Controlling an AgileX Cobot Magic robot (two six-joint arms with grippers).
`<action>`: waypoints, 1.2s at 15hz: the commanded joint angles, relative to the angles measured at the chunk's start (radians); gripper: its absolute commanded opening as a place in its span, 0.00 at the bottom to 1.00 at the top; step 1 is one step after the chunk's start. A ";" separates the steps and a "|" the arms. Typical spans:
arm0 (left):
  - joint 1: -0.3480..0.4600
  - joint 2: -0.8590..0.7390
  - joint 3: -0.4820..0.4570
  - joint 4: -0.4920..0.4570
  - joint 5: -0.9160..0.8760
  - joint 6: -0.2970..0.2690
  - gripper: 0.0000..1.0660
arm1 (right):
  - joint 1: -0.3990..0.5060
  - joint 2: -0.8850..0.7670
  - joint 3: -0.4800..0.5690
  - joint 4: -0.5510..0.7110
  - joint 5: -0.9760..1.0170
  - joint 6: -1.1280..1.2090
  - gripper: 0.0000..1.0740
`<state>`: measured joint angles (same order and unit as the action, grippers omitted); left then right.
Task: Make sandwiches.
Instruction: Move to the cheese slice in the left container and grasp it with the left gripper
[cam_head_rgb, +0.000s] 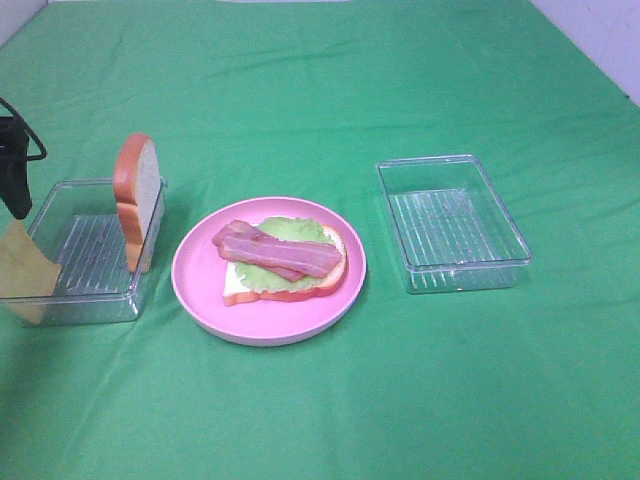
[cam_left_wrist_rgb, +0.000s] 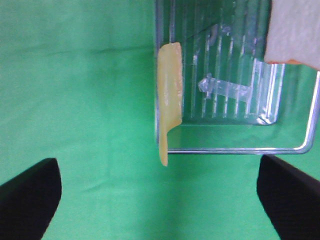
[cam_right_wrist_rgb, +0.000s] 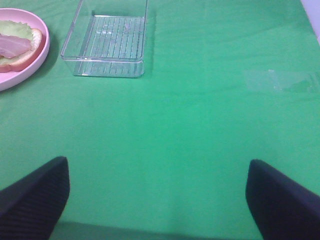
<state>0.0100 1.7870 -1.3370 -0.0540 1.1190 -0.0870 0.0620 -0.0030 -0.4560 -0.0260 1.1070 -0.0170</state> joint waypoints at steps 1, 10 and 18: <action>0.018 0.022 0.007 -0.001 -0.003 -0.004 0.94 | -0.006 -0.028 0.002 -0.001 -0.007 0.000 0.86; 0.018 0.126 0.007 -0.050 -0.096 0.033 0.94 | -0.006 -0.028 0.002 -0.001 -0.007 0.000 0.86; 0.018 0.187 0.007 -0.051 -0.138 0.038 0.87 | -0.006 -0.028 0.002 -0.001 -0.007 0.000 0.86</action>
<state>0.0260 1.9730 -1.3370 -0.0980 0.9860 -0.0530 0.0620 -0.0030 -0.4560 -0.0260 1.1070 -0.0170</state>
